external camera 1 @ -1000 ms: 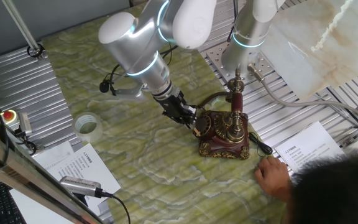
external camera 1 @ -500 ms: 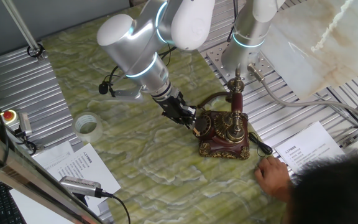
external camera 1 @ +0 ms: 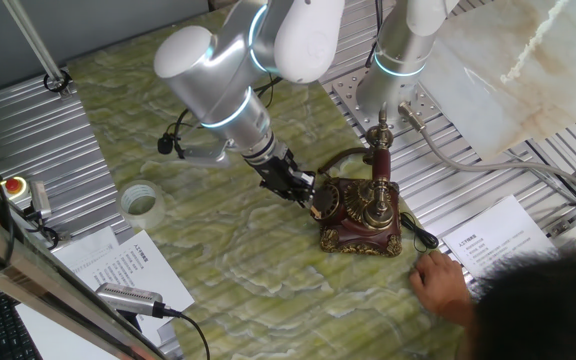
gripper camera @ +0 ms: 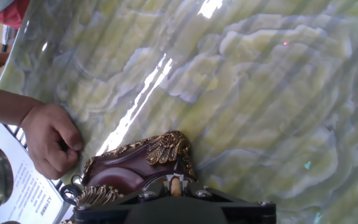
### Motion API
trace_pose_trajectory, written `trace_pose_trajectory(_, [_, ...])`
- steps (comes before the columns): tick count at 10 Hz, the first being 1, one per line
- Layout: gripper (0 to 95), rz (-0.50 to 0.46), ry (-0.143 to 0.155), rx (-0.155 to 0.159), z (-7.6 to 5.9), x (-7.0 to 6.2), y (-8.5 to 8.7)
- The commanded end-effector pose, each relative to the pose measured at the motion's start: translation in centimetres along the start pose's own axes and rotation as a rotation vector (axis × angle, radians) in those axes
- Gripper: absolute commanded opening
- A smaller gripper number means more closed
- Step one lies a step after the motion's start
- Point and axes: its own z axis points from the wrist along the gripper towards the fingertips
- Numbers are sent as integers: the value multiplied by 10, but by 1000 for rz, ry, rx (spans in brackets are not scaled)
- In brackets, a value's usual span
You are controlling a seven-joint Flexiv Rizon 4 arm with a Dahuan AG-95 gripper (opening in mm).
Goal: Dial a number on an old rotary phone
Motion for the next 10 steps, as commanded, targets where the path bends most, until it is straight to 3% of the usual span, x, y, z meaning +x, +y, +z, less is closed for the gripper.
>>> trace_pose_trajectory(1, [0, -2, 6, -1, 0, 0, -1])
trace_pose_trajectory(10, [0, -7, 36, -3, -2, -3, -4])
